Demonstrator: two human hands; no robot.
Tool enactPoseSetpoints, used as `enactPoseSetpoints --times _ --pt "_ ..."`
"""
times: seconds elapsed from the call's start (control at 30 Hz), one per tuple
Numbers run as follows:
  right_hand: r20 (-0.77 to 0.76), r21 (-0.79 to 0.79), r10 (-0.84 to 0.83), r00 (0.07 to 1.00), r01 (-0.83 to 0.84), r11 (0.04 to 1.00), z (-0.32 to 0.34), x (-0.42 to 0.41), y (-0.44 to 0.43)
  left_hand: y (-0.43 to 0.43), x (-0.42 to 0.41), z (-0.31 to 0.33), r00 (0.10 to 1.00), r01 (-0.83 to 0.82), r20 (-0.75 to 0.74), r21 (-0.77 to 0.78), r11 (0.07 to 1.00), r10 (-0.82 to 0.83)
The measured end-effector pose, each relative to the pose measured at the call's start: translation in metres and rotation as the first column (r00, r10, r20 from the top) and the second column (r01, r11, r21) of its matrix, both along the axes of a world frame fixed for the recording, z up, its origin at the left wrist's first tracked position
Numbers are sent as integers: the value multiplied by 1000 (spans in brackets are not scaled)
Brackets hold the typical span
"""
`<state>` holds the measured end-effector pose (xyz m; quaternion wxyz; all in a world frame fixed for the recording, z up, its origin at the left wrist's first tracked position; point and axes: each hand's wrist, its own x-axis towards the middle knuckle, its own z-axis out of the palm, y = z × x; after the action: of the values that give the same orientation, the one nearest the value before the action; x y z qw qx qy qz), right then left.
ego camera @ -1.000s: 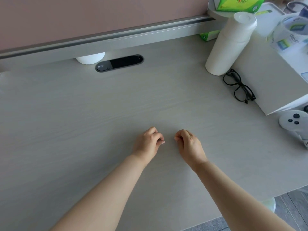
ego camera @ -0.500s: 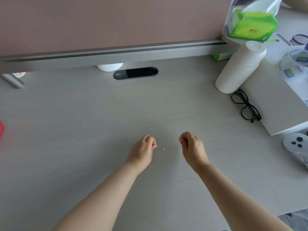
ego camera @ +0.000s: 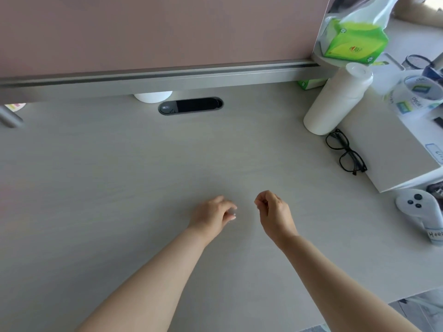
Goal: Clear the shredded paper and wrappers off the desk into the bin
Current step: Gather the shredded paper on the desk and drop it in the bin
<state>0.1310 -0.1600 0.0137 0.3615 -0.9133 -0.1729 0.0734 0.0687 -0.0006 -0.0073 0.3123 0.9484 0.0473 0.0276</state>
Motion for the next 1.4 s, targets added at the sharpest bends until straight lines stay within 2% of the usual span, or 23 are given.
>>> enactPoseSetpoints --times 0.2,0.3,0.4,0.47,0.57,0.7,0.93,1.13,1.4 --pt "-36 3 -8 999 8 1000 -7 -6 -7 -4 4 -5 1000 21 17 32 999 -22" --pt "-29 7 -5 1000 6 1000 -8 -6 -8 -8 4 -6 997 47 49 118 992 -54" --pt "-30 10 7 1000 -7 1000 -9 -7 -6 -9 5 -5 995 99 -3 239 966 -101" --pt "-21 27 17 1000 -17 999 -9 -7 -5 -4 1 -6 994 100 27 177 979 -106" --pt "-14 42 26 1000 -26 999 -12 -8 -2 6 -13 -12 992 10 122 -5 1000 -9" --pt "-22 34 39 999 -38 999 -16 -11 1 9 -21 -15 990 7 144 -59 998 2" --pt "-20 38 61 998 -60 997 -16 -16 4 11 -22 -13 997 52 55 -39 998 -50" --pt "-16 47 62 998 -62 997 -20 -20 5 4 -20 -18 997 -48 57 -99 994 54" --pt "-18 45 58 998 -58 997 -22 -23 2 -6 -21 -15 989 -133 68 -31 991 134"
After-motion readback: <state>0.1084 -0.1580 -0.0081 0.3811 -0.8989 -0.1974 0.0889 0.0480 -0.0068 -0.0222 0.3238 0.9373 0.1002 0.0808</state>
